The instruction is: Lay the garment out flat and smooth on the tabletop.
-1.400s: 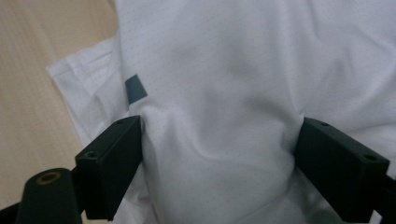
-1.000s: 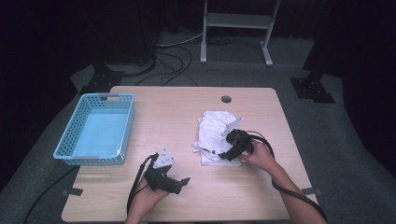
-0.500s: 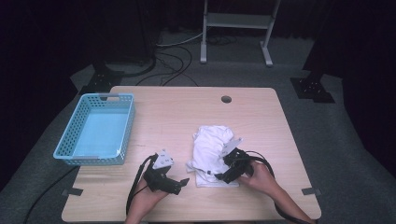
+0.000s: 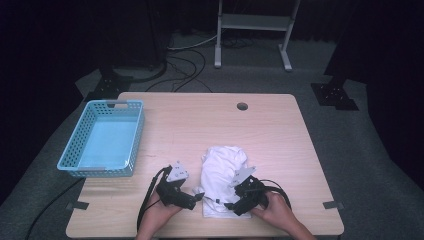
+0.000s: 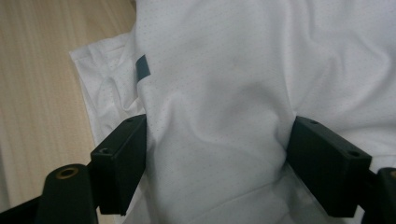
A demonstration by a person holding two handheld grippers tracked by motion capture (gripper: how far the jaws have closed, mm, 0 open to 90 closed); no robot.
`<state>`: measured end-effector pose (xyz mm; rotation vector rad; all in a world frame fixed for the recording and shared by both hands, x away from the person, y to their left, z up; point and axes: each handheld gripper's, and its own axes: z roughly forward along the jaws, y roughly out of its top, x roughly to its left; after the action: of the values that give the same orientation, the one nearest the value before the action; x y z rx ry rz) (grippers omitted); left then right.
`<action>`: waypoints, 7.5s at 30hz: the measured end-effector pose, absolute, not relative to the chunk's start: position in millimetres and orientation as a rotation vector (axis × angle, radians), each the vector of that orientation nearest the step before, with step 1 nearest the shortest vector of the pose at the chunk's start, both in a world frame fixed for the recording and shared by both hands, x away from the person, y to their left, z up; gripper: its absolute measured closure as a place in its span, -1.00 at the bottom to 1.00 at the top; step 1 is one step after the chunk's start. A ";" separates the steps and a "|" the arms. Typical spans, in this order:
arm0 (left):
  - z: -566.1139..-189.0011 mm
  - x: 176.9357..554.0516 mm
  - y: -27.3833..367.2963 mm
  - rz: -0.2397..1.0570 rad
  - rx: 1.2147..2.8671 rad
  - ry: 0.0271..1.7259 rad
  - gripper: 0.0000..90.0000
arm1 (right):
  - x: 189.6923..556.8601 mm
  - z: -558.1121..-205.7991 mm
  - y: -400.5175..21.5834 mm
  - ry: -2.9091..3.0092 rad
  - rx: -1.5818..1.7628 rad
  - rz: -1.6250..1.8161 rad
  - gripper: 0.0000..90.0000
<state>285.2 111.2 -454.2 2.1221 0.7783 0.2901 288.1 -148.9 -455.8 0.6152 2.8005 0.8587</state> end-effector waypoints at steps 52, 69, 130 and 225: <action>-455.4 288.1 102.6 0.273 2.106 0.755 -0.95 | 325.2 -395.8 -219.7 2.745 0.649 0.886 0.87; -468.8 302.9 60.9 0.216 2.148 0.667 -0.90 | 310.0 -430.5 -342.4 2.679 0.965 0.750 0.86; -470.3 296.9 126.3 0.204 2.343 0.603 -0.52 | 304.3 -456.0 -254.7 2.825 0.780 0.899 0.11; -431.1 305.9 78.7 0.177 2.306 0.481 0.90 | 296.3 -415.2 -282.3 2.742 0.725 1.226 0.97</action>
<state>305.9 78.7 -431.1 2.3063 0.4814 0.1769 296.3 -282.3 -415.2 0.7251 2.7421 1.2255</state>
